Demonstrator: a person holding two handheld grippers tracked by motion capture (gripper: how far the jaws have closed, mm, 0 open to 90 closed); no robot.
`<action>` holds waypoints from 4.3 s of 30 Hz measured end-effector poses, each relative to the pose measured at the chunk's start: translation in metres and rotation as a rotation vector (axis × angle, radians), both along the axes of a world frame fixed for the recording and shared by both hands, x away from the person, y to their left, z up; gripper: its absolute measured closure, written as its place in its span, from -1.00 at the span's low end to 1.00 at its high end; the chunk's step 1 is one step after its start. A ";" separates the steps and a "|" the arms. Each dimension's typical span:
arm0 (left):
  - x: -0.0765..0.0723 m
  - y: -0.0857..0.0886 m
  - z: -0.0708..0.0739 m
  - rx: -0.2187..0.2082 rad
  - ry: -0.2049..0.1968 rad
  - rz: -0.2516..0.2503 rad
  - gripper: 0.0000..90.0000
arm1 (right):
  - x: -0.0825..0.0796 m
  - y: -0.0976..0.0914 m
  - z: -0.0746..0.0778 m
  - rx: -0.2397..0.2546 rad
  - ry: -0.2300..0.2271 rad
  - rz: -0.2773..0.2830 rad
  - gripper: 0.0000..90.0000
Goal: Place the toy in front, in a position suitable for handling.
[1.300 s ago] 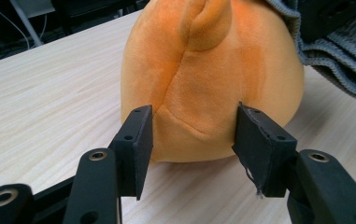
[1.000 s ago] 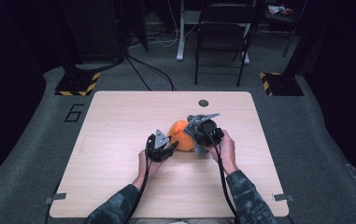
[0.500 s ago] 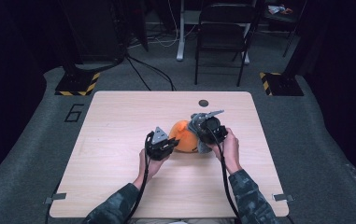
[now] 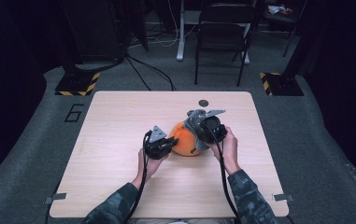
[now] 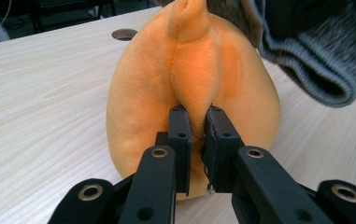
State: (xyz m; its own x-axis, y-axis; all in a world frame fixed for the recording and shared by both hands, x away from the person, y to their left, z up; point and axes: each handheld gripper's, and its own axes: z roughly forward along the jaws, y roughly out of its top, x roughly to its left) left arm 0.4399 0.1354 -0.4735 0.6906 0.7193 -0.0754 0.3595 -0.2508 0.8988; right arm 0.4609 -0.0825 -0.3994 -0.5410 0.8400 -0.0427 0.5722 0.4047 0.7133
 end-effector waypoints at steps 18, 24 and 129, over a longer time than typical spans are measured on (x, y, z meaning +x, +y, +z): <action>0.001 0.000 -0.005 0.010 0.005 0.000 0.80 | 0.017 -0.011 -0.031 -0.048 0.134 -0.016 0.62; 0.001 0.000 -0.005 0.017 0.005 -0.009 0.79 | 0.026 -0.022 -0.047 -0.052 0.210 -0.059 0.63; 0.008 0.003 -0.009 -0.005 -0.025 -0.028 0.80 | 0.023 -0.026 -0.038 -0.025 0.109 -0.075 0.68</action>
